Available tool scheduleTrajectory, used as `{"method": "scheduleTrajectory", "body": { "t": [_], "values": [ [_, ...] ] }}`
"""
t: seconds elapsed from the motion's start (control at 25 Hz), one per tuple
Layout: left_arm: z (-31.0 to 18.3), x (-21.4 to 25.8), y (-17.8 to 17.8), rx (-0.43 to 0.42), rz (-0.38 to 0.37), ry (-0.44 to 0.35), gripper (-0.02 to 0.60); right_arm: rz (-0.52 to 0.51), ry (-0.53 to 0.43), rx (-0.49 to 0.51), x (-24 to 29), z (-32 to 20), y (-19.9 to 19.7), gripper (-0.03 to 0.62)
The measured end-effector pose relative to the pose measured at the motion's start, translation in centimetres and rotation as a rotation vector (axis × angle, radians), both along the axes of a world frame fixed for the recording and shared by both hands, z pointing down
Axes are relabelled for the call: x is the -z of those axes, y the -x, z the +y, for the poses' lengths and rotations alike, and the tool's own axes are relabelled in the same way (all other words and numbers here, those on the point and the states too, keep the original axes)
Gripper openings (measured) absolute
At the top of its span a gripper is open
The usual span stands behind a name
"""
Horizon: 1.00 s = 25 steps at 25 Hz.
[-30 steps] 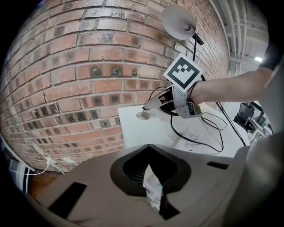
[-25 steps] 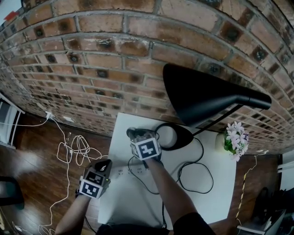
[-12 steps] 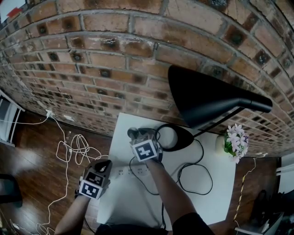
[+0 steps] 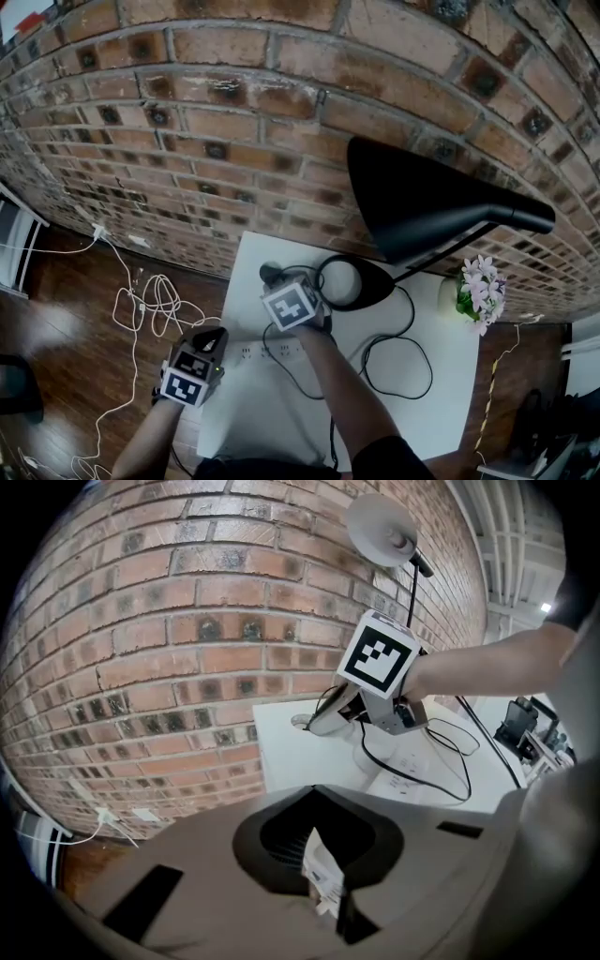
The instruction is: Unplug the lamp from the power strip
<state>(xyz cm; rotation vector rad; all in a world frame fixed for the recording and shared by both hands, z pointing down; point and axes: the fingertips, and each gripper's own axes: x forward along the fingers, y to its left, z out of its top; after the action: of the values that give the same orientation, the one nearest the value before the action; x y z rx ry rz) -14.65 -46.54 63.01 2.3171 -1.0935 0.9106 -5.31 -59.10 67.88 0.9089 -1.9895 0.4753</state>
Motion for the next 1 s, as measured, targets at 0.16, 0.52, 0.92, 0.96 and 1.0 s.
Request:
{"method": "scheduleTrajectory", "body": {
  "t": [0.16, 0.52, 0.92, 0.96, 1.0],
  "values": [
    [0.2, -0.2, -0.1, 0.013, 0.026, 0.018, 0.005, -0.019, 0.092, -0.027, 0.5, 1.0, -0.8, 0.163],
    [0.1, -0.1, 0.7, 0.038, 0.022, 0.013, 0.005, -0.105, 0.043, 0.011, 3.4, 2.0, 1.2, 0.117],
    [-0.2, 1.7, 1.2, 0.108, 0.113, -0.004, 0.005, -0.296, -0.054, -0.016, 9.2, 2.0, 1.8, 0.114],
    [-0.4, 2.0, 1.6, 0.138, 0.141, -0.007, 0.005, -0.332, -0.062, -0.019, 10.1, 2.3, 2.0, 0.110],
    [-0.6, 2.5, 2.0, 0.167, 0.169, -0.011, 0.005, -0.361, -0.069, -0.018, 11.0, 2.6, 2.2, 0.104]
  ]
}}
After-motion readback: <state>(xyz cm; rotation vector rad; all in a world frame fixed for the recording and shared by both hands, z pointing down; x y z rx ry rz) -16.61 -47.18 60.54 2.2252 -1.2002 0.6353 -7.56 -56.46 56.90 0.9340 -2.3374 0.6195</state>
